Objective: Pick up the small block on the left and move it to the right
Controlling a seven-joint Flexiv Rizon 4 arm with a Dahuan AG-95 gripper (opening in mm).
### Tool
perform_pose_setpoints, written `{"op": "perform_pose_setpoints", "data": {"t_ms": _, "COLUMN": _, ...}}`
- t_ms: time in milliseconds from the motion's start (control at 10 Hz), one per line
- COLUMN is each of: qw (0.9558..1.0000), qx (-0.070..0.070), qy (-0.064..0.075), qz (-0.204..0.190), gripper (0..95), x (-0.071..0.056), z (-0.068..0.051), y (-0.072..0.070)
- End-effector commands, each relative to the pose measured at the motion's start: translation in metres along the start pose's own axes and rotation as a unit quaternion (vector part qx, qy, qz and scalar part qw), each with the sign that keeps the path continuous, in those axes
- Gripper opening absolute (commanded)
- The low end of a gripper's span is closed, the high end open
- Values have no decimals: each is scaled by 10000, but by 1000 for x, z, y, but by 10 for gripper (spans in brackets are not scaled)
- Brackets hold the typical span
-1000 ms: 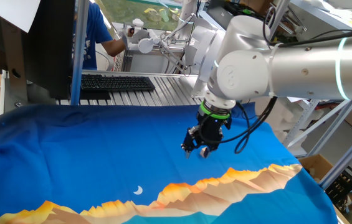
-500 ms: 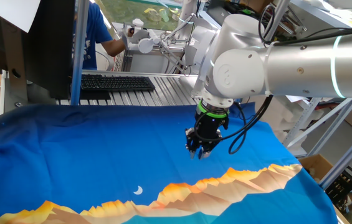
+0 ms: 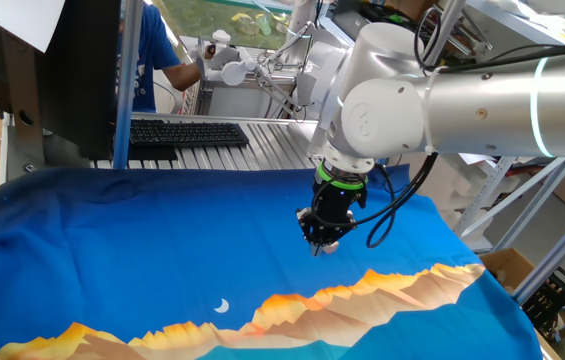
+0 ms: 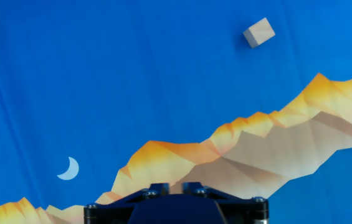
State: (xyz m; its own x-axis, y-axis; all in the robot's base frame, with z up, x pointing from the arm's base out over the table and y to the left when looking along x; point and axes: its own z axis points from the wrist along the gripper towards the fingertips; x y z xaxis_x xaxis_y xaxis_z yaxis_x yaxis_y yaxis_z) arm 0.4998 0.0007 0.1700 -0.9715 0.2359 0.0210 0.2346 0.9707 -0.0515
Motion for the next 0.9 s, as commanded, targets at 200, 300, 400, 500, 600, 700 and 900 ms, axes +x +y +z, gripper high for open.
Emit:
{"op": "perform_pose_setpoints", "data": {"t_ms": 200, "qw": 10000, "qx": -9, "qy": 2, "qz": -3, "gripper": 0, "x": 0, "z": 0, "y": 0}}
{"op": "perform_pose_setpoints", "data": {"t_ms": 300, "qw": 10000, "qx": -9, "qy": 4, "qz": -5, "gripper": 0, "x": 0, "z": 0, "y": 0}}
{"op": "perform_pose_setpoints", "data": {"t_ms": 400, "qw": 10000, "qx": -15, "qy": 8, "qz": -7, "gripper": 0, "x": 0, "z": 0, "y": 0}}
{"op": "perform_pose_setpoints", "data": {"t_ms": 500, "qw": 10000, "qx": -31, "qy": 14, "qz": -2, "gripper": 0, "x": 0, "z": 0, "y": 0}}
{"op": "perform_pose_setpoints", "data": {"t_ms": 600, "qw": 10000, "qx": -52, "qy": 19, "qz": 10, "gripper": 0, "x": 0, "z": 0, "y": 0}}
{"op": "perform_pose_setpoints", "data": {"t_ms": 700, "qw": 10000, "qx": -69, "qy": 18, "qz": 18, "gripper": 0, "x": 0, "z": 0, "y": 0}}
{"op": "perform_pose_setpoints", "data": {"t_ms": 900, "qw": 10000, "qx": -65, "qy": 14, "qz": 16, "gripper": 0, "x": 0, "z": 0, "y": 0}}
